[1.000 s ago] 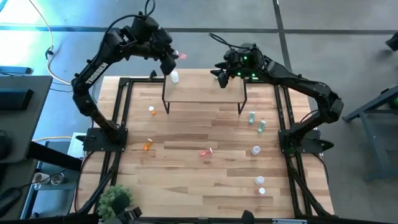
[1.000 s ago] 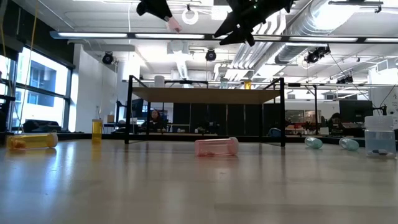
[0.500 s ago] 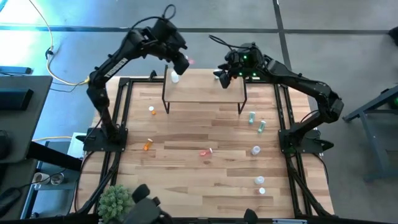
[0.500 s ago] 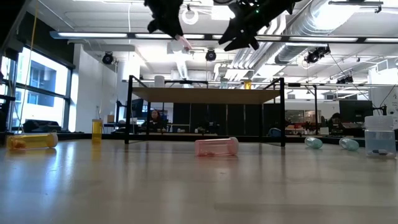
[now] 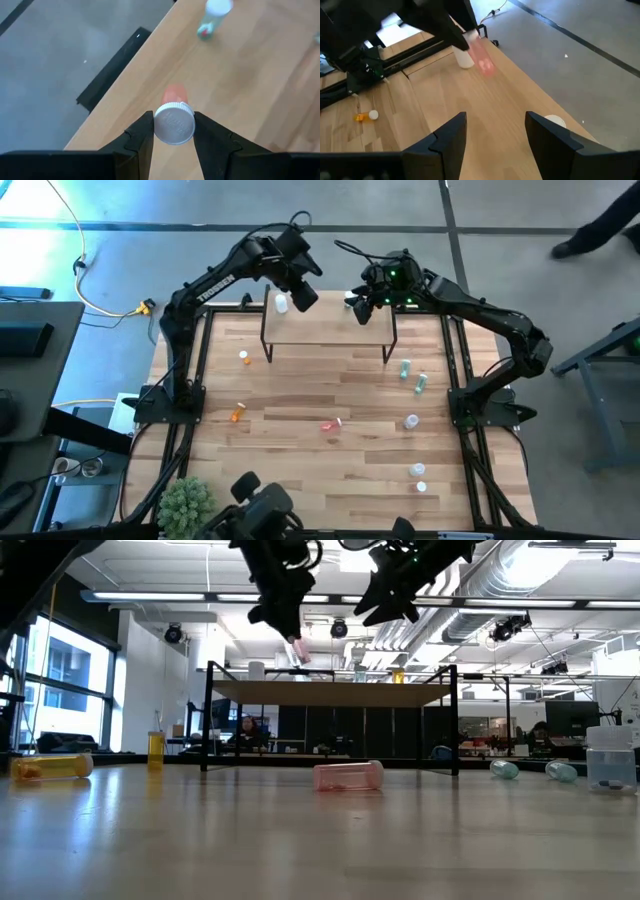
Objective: Pick and place medicine bottles onto shelf by color
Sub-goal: Put the top pink pill bottle on the shelf
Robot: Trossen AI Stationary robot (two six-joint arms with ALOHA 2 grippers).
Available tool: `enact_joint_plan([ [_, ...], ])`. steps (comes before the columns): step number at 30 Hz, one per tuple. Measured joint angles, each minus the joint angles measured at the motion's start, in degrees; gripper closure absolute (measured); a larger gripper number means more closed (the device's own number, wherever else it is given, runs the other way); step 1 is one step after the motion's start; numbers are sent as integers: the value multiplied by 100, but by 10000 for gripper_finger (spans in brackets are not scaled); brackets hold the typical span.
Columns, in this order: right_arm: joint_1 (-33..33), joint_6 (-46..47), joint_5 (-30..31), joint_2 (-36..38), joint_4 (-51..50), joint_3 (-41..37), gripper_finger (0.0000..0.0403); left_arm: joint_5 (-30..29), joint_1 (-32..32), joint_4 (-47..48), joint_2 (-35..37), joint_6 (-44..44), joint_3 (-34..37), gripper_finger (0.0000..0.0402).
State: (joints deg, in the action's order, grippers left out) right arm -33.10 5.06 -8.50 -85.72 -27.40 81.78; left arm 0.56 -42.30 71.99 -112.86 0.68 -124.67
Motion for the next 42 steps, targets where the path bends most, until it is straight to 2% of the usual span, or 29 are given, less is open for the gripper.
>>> enact_joint_plan([
  [13,0,0,0,-1,9,0,210,-158,160,204,-254,549,-2,289],
  [19,0,0,0,-1,8,0,210,-425,242,159,-258,887,-2,289],
  [42,4,2,0,-3,6,0,210,-339,257,103,-280,1006,-2,289],
])
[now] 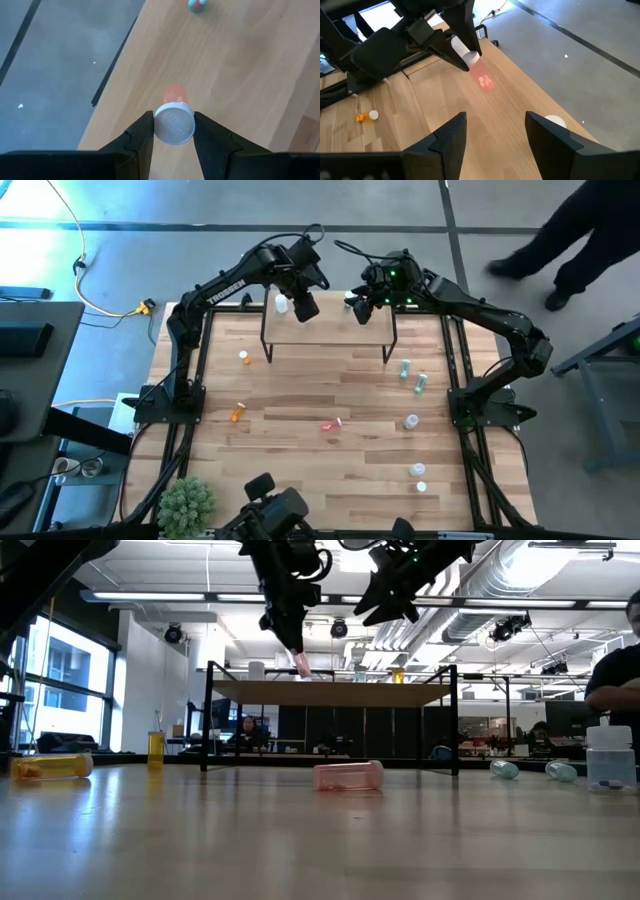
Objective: Pick and place medicine bottles onto shelf by color
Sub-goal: Put the top pink pill bottle on the shelf
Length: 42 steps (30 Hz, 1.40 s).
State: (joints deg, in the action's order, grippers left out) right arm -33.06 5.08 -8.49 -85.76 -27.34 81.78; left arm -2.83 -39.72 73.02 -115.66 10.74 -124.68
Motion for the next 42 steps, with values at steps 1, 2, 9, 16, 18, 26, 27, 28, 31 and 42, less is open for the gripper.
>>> enact_joint_plan([
  [1,0,0,0,0,-2,0,210,-1,0,7,2,1,0,289],
  [2,0,0,0,0,-2,0,210,-4,3,6,2,16,1,289],
  [9,9,0,-1,0,-4,0,210,-42,-1,12,1,39,9,289],
  [16,9,0,-2,0,-22,0,210,-71,53,97,-189,25,20,289],
  [18,9,0,0,0,-30,0,210,-81,59,90,-190,6,20,289],
  [26,9,0,0,0,-85,0,210,-112,31,71,-339,87,14,289],
  [27,9,0,0,0,-87,0,210,-111,32,56,-348,87,12,289],
  [28,9,0,-2,0,-87,0,210,-111,33,51,-350,88,9,289],
  [31,9,0,-2,0,-87,0,210,-134,75,50,-352,96,9,289],
  [42,10,0,0,0,-92,0,210,-256,126,54,-358,91,-4,284],
])
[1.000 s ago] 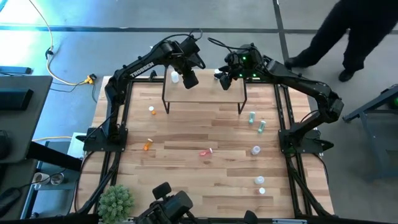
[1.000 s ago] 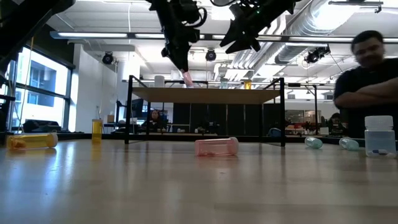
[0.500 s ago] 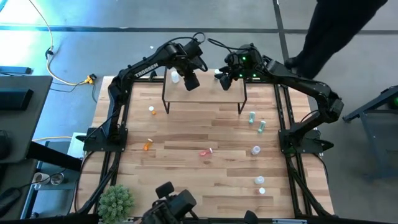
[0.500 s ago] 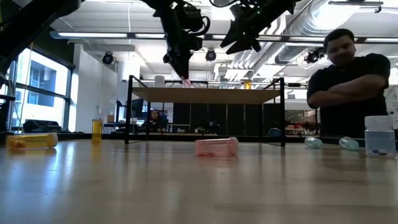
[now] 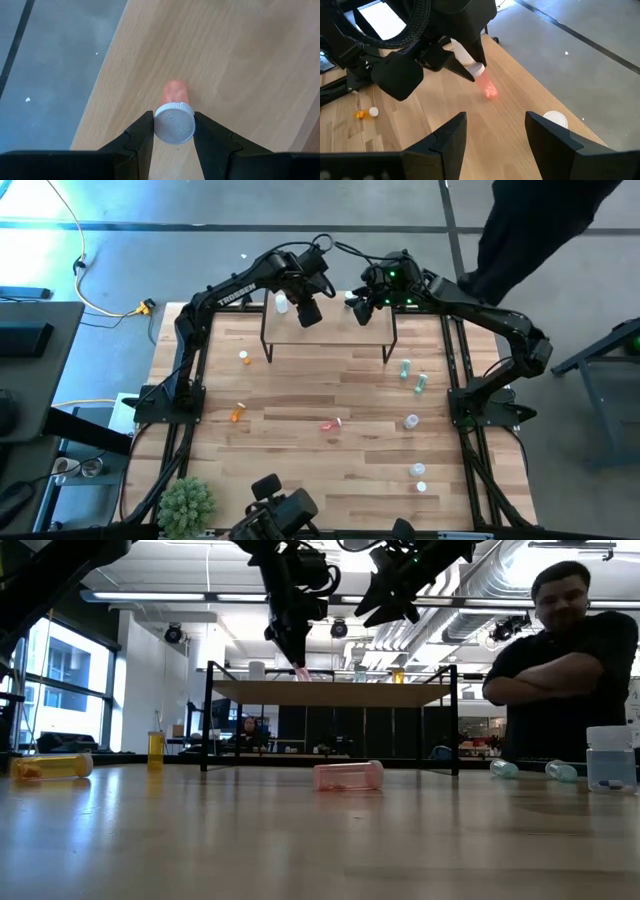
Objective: Pick and place medicine bottles onto shelf by color
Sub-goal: Put the top pink pill bottle on the shelf
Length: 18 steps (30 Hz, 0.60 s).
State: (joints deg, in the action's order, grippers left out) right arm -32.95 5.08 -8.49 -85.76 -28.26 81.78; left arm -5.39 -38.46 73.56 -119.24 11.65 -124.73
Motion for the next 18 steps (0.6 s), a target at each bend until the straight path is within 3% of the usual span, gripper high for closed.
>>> enact_joint_plan([
  [18,-1,0,0,0,-27,0,210,11,29,-2,-7,47,-2,256],
])
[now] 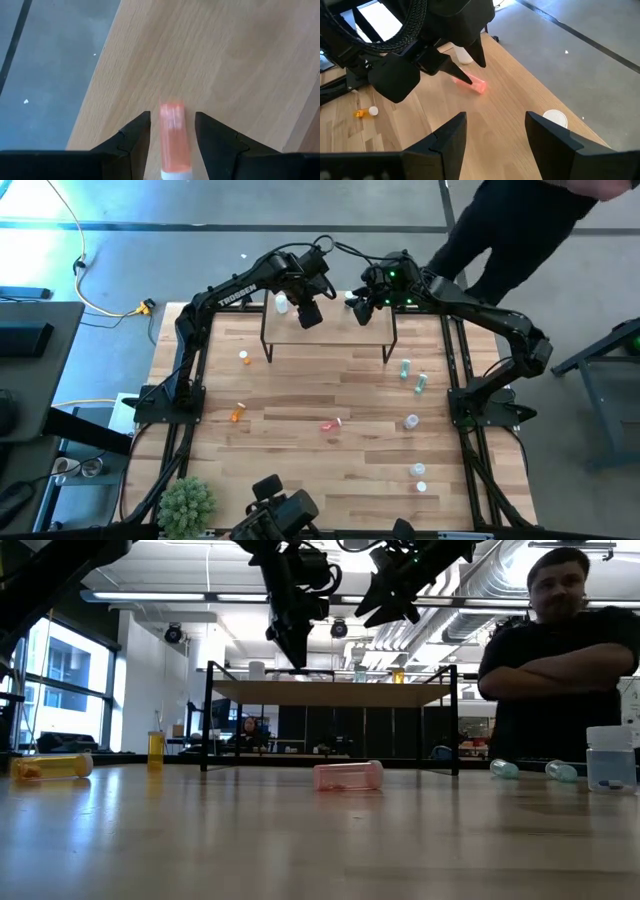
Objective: Pick and place medicine bottles onto shelf by color
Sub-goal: Put the top pink pill bottle on the shelf
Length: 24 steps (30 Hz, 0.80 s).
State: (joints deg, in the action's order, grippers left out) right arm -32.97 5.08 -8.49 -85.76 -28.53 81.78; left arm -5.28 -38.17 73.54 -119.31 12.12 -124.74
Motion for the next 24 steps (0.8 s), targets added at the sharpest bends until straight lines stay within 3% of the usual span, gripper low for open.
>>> enact_joint_plan([
  [13,0,0,0,0,2,0,210,-27,-7,346,0,-139,-1,256],
  [19,0,0,0,0,2,0,210,-379,-9,310,0,-59,-1,248],
  [24,0,0,0,0,2,0,210,-178,-11,332,0,-146,7,247],
])
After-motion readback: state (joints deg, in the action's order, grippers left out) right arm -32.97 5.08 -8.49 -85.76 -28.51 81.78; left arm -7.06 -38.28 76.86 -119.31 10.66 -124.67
